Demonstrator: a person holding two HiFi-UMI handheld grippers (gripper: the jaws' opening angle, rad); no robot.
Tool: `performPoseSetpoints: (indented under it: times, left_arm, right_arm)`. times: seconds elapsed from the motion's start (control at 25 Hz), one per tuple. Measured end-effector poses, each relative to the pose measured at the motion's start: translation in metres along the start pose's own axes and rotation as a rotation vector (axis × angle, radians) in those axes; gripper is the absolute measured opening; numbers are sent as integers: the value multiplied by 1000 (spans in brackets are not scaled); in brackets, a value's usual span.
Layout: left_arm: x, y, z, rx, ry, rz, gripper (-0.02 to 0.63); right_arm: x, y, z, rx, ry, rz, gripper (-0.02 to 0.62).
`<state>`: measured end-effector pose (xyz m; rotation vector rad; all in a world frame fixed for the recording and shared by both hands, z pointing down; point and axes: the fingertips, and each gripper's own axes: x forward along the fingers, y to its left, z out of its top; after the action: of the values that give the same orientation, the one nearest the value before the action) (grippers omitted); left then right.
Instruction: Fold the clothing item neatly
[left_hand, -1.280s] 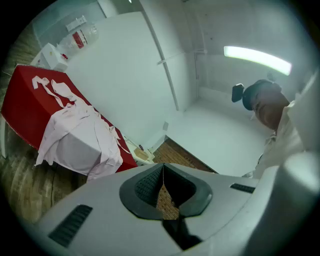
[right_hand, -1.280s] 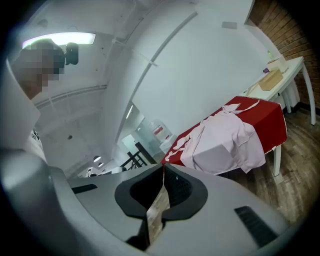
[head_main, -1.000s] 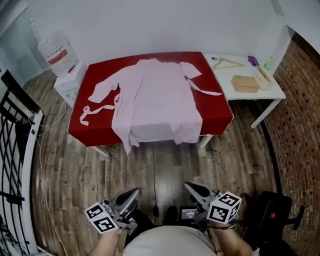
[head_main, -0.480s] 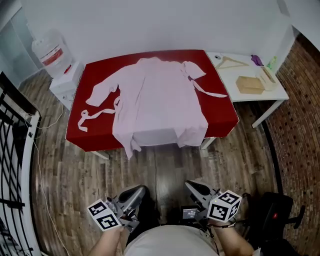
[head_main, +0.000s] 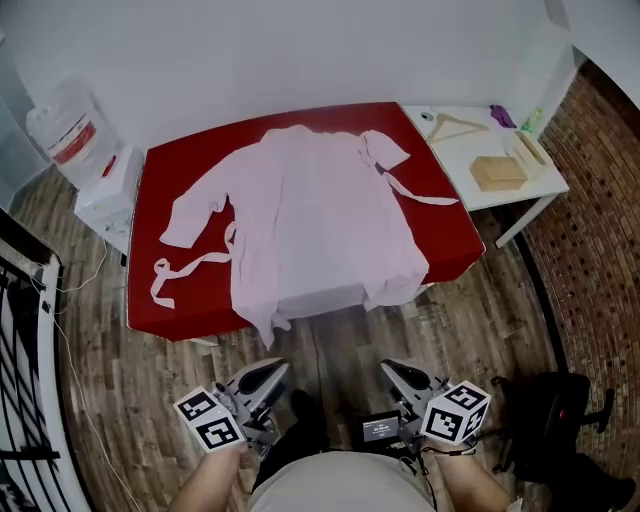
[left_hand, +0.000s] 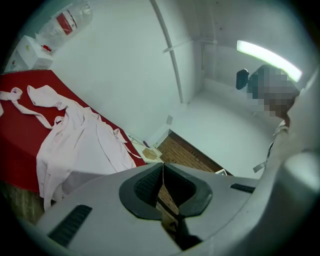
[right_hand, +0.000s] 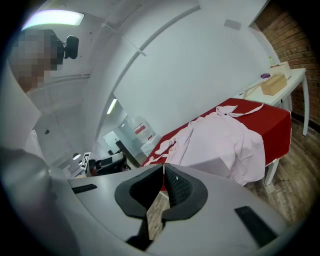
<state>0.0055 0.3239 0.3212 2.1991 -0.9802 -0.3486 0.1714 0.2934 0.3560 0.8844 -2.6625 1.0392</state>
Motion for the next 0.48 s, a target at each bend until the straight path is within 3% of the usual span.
performPoseSetpoints:
  times: [0.48]
  left_arm:
    - [17,52,37,-32,86,-91,6]
  right_arm:
    - [43,-1,27,-103,-48,-177,15]
